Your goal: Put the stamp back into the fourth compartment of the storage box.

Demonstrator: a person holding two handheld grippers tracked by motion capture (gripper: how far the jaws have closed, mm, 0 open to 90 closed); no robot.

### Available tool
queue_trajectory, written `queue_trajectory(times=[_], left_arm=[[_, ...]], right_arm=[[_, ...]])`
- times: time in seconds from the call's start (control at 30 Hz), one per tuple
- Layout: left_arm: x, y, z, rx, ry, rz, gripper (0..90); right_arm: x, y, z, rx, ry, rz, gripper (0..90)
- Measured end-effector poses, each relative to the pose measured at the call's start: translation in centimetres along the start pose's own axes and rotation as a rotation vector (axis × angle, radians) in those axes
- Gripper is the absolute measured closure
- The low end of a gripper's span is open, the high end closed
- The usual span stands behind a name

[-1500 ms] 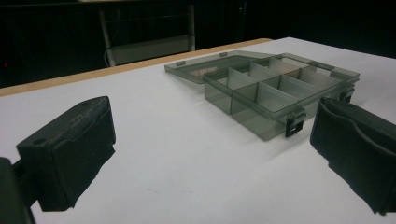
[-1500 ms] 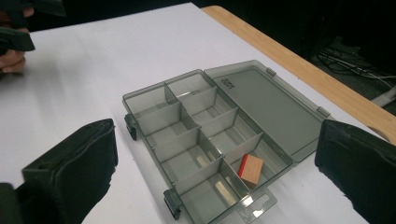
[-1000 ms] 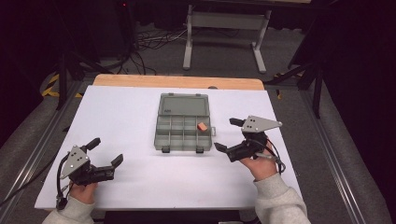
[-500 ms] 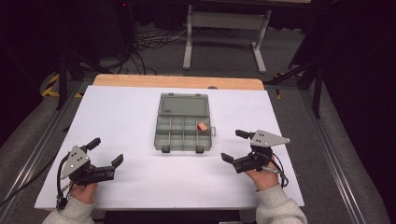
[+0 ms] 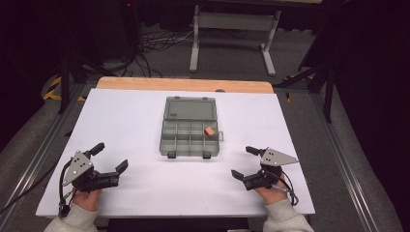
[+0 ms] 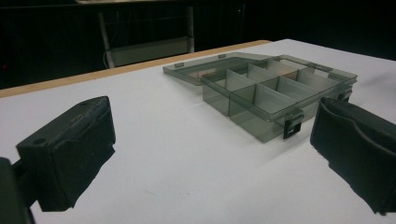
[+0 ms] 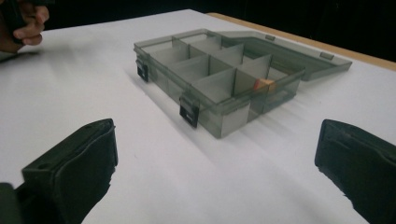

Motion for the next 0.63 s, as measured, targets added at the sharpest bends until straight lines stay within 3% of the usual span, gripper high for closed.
queue_trajectory(times=[0.17, 0.63], left_arm=[[0.10, 0.11, -0.13, -0.002, -0.013, -0.002, 1.0], [0.19, 0.16, -0.32, -0.001, -0.032, 0.000, 1.0]], right_arm=[[0.49, 0.30, 0.16, 0.034, 0.005, -0.008, 0.2], [0.33, 0.01, 0.41, 0.048, 0.018, 0.015, 0.2]])
Point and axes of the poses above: each handheld gripper's, and its own axes: y roughly forward along the jaws, x roughly out of its underside, z roughly to its right, the point moved 8 cm from there along y, roughly forward along the jaws, and after that the axes turned 6 degrees about x, right-handed, at the moved point
